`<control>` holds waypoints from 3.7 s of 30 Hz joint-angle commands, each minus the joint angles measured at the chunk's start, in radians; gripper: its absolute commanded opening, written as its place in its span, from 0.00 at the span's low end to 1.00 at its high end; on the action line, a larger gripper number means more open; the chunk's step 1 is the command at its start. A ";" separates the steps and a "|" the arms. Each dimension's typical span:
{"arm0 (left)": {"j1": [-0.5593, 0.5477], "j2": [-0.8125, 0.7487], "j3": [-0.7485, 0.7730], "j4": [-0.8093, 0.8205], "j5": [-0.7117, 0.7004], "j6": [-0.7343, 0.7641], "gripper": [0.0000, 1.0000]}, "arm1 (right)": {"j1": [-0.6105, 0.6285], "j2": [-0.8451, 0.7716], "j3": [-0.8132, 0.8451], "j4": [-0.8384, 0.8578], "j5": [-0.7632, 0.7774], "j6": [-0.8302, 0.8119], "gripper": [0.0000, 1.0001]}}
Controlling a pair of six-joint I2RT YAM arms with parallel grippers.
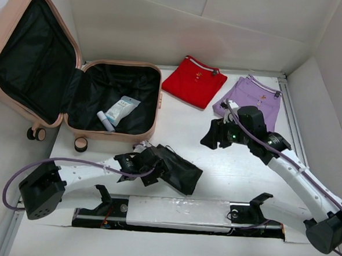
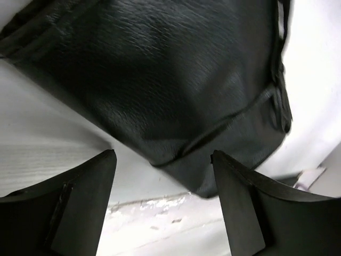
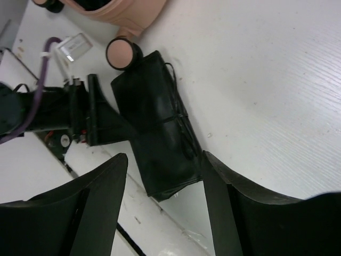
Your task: Pack the luggage
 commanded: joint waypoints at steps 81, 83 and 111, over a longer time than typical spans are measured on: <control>0.362 1.035 1.421 0.002 -0.116 0.110 0.79 | -0.107 -0.353 0.178 -0.344 0.272 0.081 0.61; 0.362 1.098 1.453 -0.009 -0.142 0.030 0.79 | -0.107 -0.364 0.169 -0.353 0.258 0.081 0.61; 0.382 1.458 1.743 -0.155 -0.238 -0.148 0.08 | -0.044 -0.375 0.200 -0.381 0.312 0.023 0.61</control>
